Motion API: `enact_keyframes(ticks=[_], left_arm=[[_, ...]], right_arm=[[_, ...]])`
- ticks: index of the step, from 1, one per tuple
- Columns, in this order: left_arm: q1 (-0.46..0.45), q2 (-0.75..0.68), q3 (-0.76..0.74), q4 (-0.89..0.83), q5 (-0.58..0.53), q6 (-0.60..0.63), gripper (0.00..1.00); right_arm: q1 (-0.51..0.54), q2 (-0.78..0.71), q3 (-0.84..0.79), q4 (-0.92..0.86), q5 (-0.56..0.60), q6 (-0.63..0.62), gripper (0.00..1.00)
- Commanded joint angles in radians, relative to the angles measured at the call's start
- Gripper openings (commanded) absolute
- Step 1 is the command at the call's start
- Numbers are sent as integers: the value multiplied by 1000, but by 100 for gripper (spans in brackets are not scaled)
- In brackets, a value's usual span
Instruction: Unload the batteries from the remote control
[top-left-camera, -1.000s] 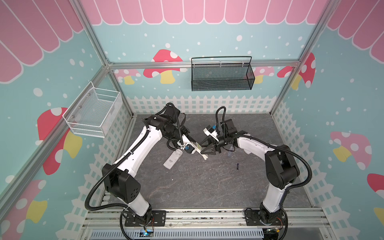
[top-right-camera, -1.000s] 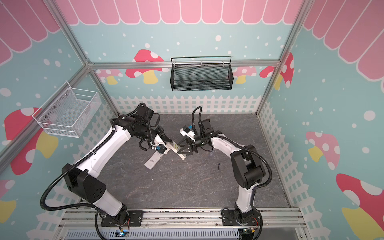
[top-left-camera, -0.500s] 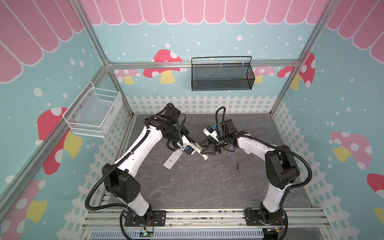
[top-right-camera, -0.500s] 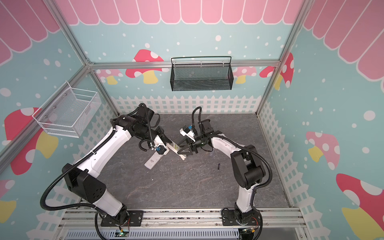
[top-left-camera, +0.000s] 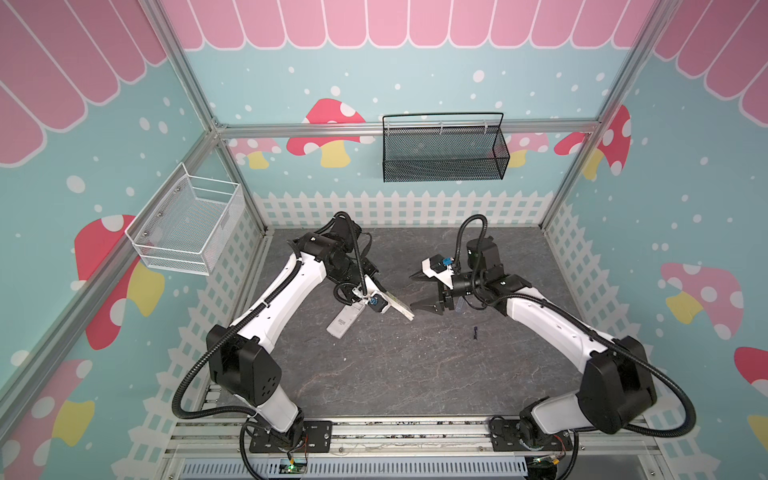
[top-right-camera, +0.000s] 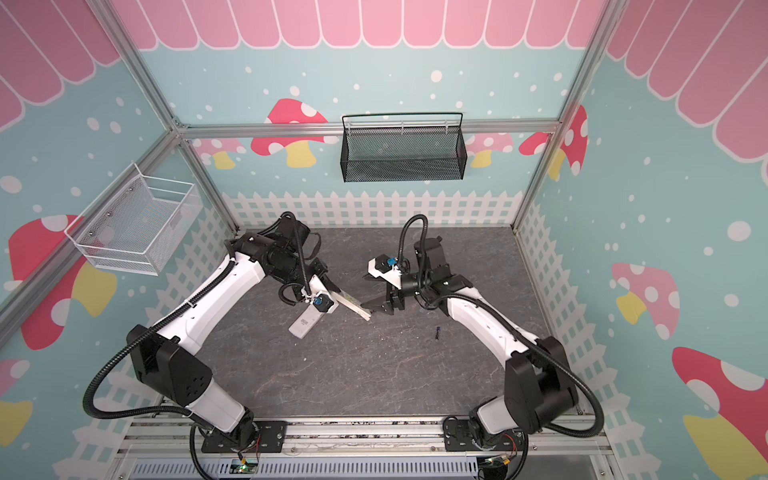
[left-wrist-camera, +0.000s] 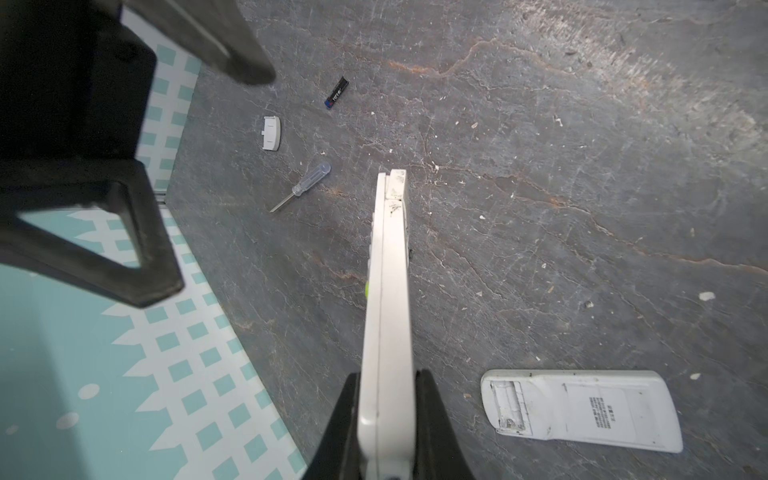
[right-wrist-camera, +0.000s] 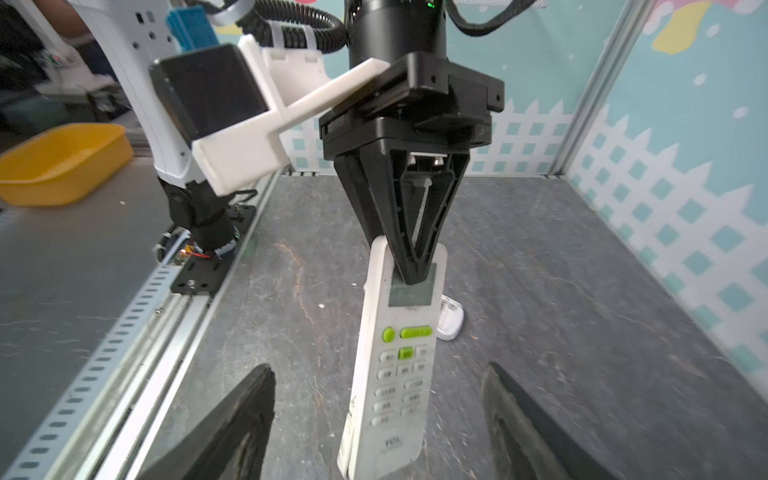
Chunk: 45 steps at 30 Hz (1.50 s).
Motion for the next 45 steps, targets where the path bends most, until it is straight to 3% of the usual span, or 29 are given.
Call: enact_keyframes(ticks=[1, 11, 19, 25, 36, 42, 45], left_arm=[[-28, -39, 21, -47, -65, 32, 0], [-46, -50, 69, -89, -122, -366, 0], [-45, -70, 62, -87, -87, -713, 0], [-39, -79, 37, -86, -49, -779, 0], [-34, -72, 40, -67, 5, -819, 0], [-31, -54, 41, -38, 31, -859, 0], [-22, -46, 42, -31, 46, -875, 0]], right_arm=[[9, -64, -118, 176, 146, 17, 80], [2, -142, -417, 564, 262, 168, 81], [-3, -132, -539, 756, 207, 225, 82], [2, -50, -581, 928, 170, 273, 82], [37, 159, -468, 1080, 135, 385, 73], [56, 217, -423, 1091, 166, 417, 62], [58, 237, -418, 1093, 195, 416, 49]])
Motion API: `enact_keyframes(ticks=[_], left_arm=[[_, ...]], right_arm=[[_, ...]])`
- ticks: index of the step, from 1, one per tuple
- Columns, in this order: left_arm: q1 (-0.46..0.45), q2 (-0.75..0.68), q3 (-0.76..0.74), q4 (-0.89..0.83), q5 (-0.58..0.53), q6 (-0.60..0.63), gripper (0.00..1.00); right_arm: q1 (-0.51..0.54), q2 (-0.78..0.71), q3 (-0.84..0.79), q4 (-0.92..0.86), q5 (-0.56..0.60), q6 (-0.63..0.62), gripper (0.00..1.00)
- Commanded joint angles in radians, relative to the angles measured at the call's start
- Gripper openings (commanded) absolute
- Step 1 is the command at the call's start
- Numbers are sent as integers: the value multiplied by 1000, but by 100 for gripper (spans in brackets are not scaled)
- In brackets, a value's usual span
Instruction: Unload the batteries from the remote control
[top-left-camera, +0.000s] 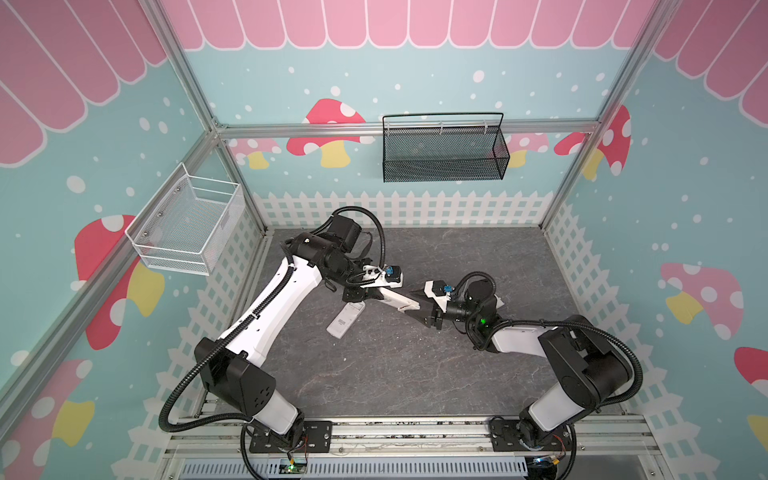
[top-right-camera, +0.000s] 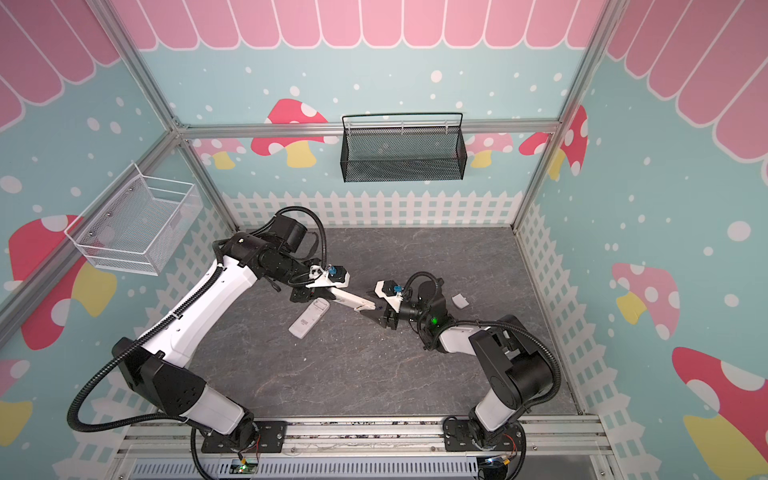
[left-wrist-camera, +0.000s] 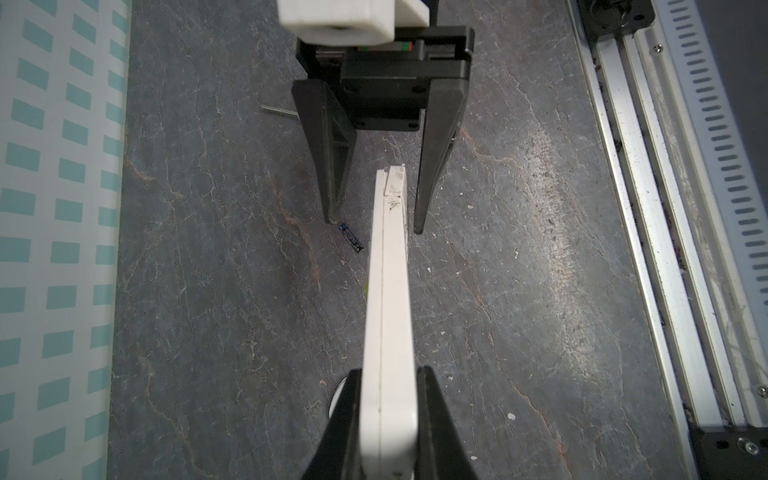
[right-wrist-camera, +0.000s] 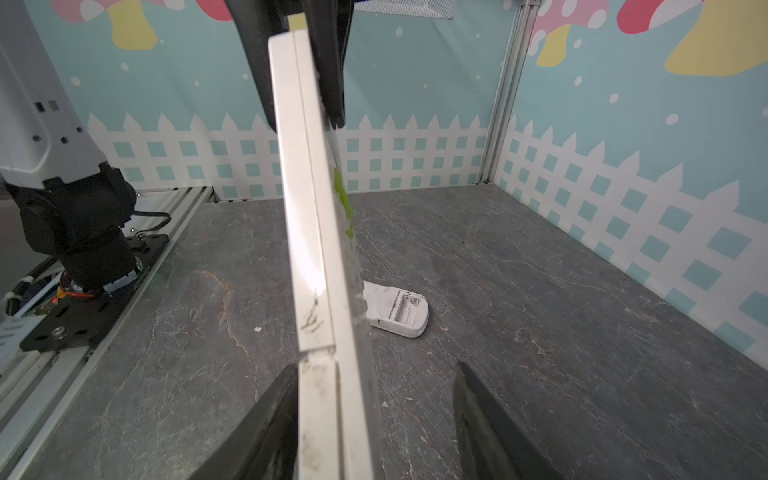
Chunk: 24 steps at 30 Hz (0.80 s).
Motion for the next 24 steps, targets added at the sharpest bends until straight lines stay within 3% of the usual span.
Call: enact_keyframes(ticks=[1, 8, 14, 17, 24], left_arm=[[13, 10, 3, 22, 67, -43, 0], [15, 9, -11, 35, 116, -83, 0], [45, 10, -71, 85, 182, -189, 0], [55, -4, -131, 164, 213, -309, 0], [140, -78, -375, 487, 306, -723, 0]], right_arm=[[7, 25, 18, 41, 33, 22, 44], [6, 16, 22, 32, 22, 31, 19], [6, -16, 28, -17, -5, 63, 17], [7, -26, 37, -94, 28, 77, 17], [3, 33, 101, -245, 26, 205, 21]])
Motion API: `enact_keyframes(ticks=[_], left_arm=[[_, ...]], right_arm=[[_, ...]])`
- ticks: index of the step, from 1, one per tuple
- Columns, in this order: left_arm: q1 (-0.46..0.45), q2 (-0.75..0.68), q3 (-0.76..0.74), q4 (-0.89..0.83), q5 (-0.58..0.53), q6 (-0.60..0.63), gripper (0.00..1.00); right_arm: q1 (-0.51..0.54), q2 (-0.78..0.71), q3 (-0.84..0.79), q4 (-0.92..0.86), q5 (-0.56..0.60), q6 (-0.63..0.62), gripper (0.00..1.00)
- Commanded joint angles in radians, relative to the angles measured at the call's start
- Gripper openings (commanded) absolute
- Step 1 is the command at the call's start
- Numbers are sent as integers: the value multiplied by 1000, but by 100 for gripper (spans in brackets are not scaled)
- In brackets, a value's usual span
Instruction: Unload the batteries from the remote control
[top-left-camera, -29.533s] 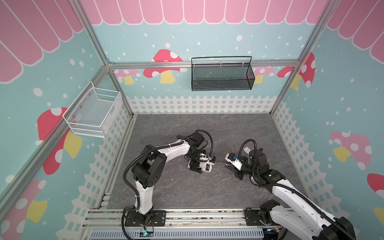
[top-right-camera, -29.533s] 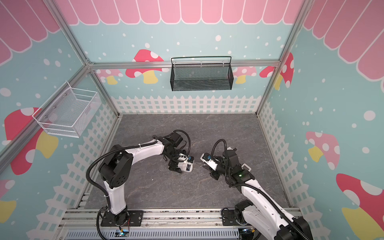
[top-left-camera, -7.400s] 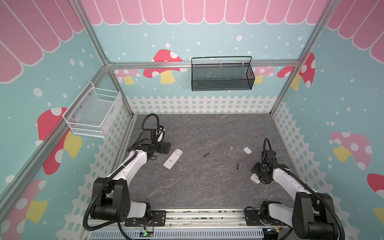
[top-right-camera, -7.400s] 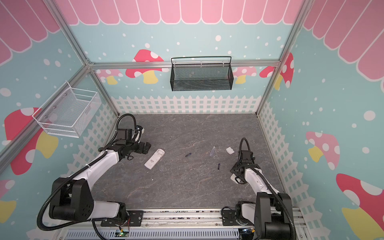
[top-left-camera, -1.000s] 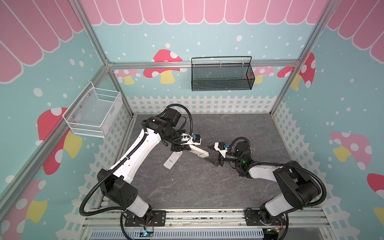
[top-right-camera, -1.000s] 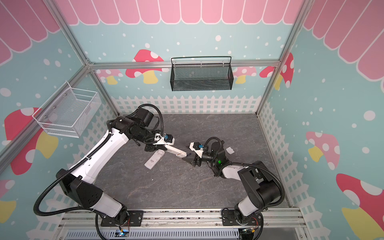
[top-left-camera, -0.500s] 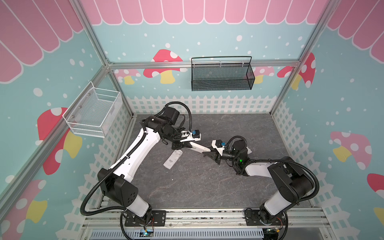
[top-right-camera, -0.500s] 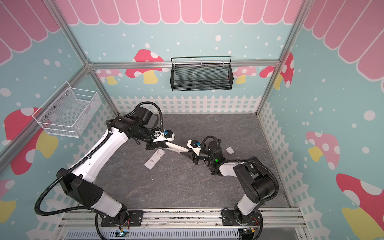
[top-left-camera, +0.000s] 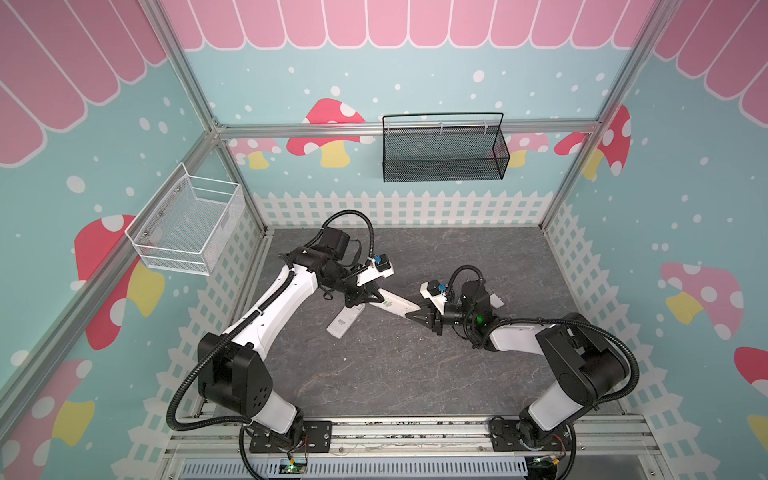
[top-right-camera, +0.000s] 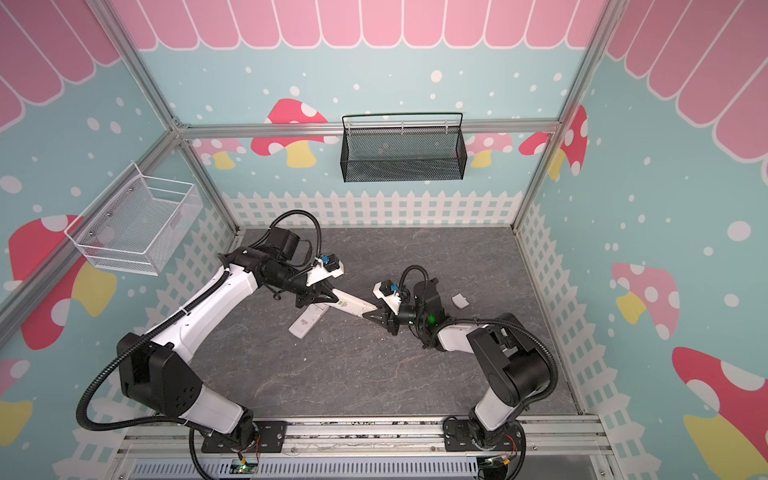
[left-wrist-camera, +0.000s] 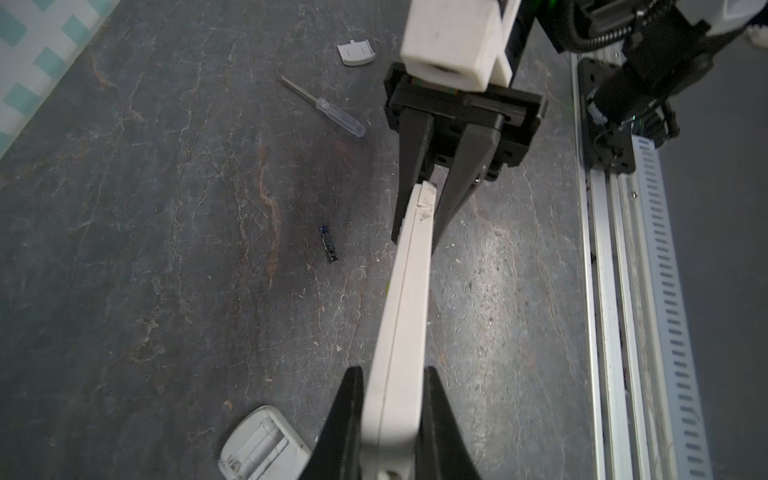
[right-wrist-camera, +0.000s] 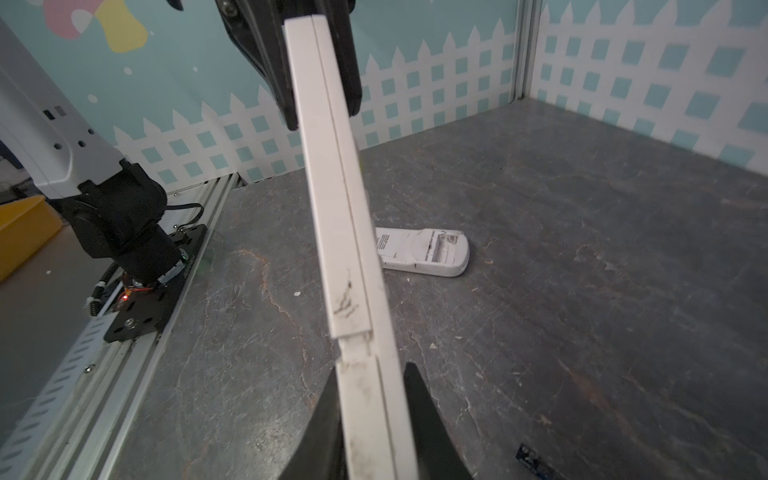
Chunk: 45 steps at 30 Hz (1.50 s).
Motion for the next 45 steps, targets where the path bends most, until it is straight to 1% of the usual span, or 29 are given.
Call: enact_keyframes(ticks=[1, 2, 3, 6, 8, 9, 11, 14, 18, 23, 27, 32, 37, 42, 45], left_arm=[[27, -53, -104, 221, 91, -356, 0], [32, -63, -135, 255, 100, -392, 0], [39, -72, -174, 299, 108, -461, 0], [63, -97, -256, 441, 93, -611, 0], [76, -99, -291, 512, 66, -686, 0], [77, -98, -307, 547, 30, -724, 0], [77, -93, -325, 585, 13, -760, 0], [73, -89, -340, 601, 31, -768, 0], [74, -88, -361, 633, 32, -785, 0], [74, -87, -368, 645, 41, -787, 0], [74, -87, -363, 643, 37, -797, 0], [74, -81, -375, 656, 8, -791, 0], [69, -77, -386, 671, 31, -789, 0], [68, -76, -386, 671, 35, -795, 0], [68, -73, -390, 676, -6, -791, 0]], right_arm=[[6, 27, 72, -5, 48, 106, 21], [4, 40, 75, -5, 41, 124, 21], [4, 55, 77, -7, 39, 149, 22], [4, 81, 88, -30, 50, 206, 23], [5, 94, 89, -28, 56, 249, 27], [6, 104, 91, -28, 59, 264, 30], [6, 112, 94, -32, 69, 290, 34], [5, 101, 88, -39, 91, 311, 38], [6, 97, 80, -70, 122, 301, 40], [6, 95, 80, -109, 175, 310, 33], [6, 101, 90, -119, 180, 331, 25], [5, 96, 97, -129, 171, 313, 16], [7, 90, 110, -105, 157, 320, 12], [7, 96, 135, -105, 163, 327, 3], [6, 75, 121, -123, 170, 310, 1]])
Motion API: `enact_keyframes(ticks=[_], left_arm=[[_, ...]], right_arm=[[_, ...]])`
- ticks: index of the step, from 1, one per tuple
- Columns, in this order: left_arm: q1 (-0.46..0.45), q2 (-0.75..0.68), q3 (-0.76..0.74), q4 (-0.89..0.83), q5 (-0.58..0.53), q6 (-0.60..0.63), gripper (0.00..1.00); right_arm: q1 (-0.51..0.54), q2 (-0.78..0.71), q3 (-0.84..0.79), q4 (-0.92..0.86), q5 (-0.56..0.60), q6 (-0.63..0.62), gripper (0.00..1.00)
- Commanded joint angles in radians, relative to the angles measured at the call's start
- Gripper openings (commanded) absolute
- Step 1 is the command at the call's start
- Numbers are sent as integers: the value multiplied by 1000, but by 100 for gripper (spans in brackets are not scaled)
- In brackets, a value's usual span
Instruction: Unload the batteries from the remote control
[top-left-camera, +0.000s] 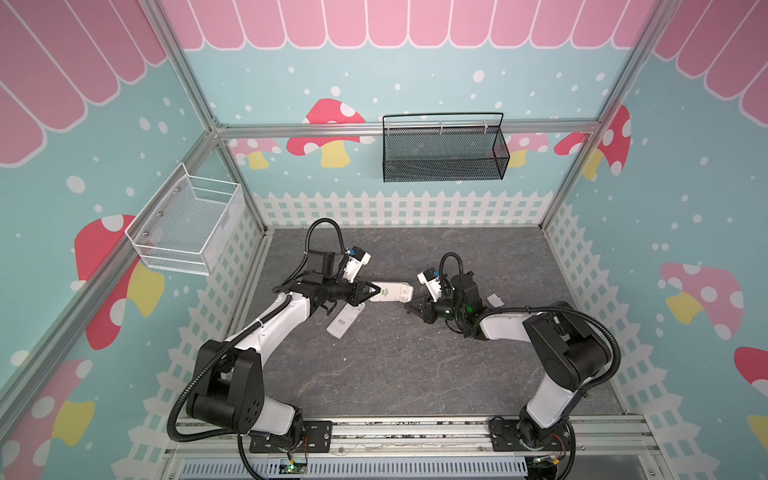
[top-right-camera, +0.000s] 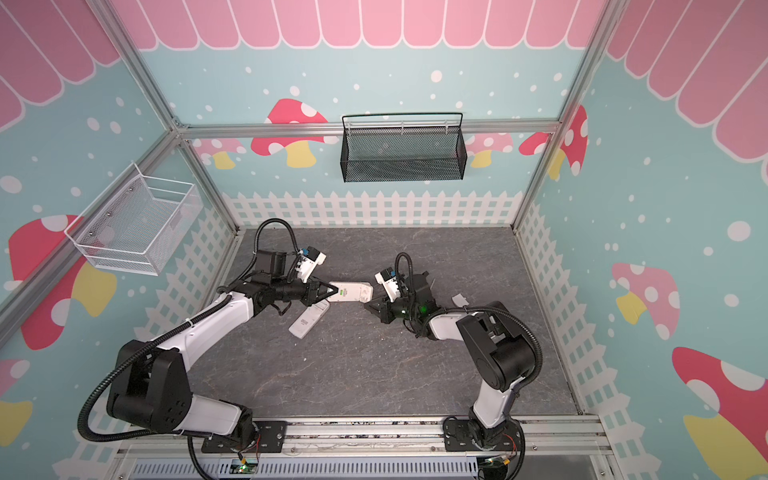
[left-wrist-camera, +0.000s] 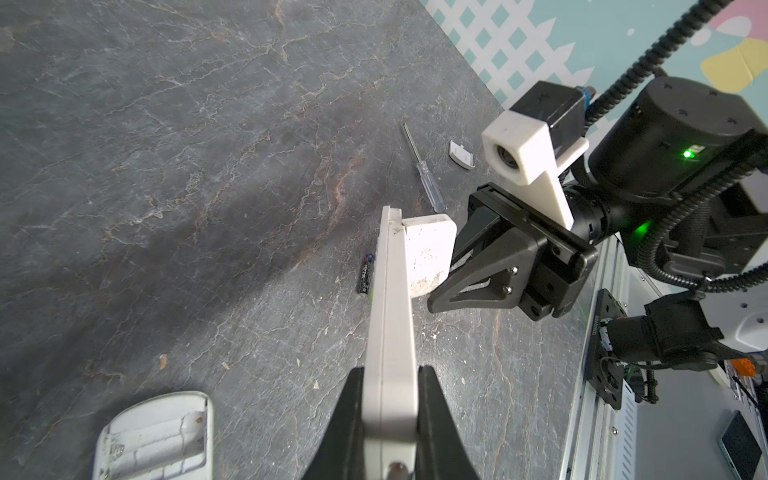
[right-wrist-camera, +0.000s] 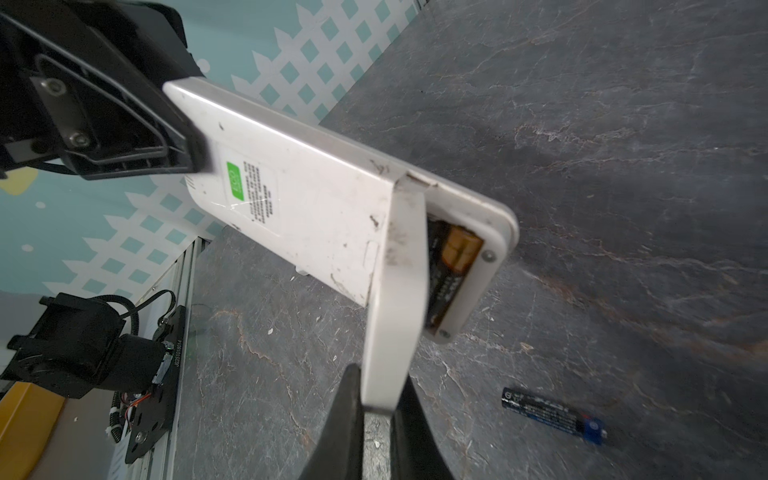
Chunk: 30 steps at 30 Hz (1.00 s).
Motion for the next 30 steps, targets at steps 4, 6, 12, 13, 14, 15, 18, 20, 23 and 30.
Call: enact_keyframes(ticks=[4, 6, 12, 13, 14, 15, 18, 20, 23, 30], left_arm=[[3, 6, 5, 2, -114, -61, 0], [7, 8, 1, 1, -143, -84, 0], [15, -12, 41, -132, -91, -150, 0], [15, -15, 24, -135, -95, -174, 0], [15, -17, 5, -131, -100, -197, 0], [13, -18, -13, -128, -100, -221, 0], [7, -25, -58, -121, -81, -250, 0], [-2, -22, -91, -94, -79, -277, 0], [-18, -15, -122, -60, -85, -330, 0], [-50, -24, -174, -57, -66, -340, 0]], right_arm=[[3, -119, -27, -109, 51, -54, 0], [-1, -171, -45, -190, 96, -88, 0], [-57, -329, -77, -447, 252, -137, 0], [-69, -350, -73, -499, 292, -149, 0], [-78, -363, -63, -548, 326, -163, 0], [-92, -374, -49, -607, 360, -174, 0], [-137, -392, -3, -751, 453, -197, 0], [-172, -387, 31, -836, 523, -219, 0], [-247, -371, 80, -943, 614, -213, 0], [-295, -331, 146, -1076, 799, -262, 0]])
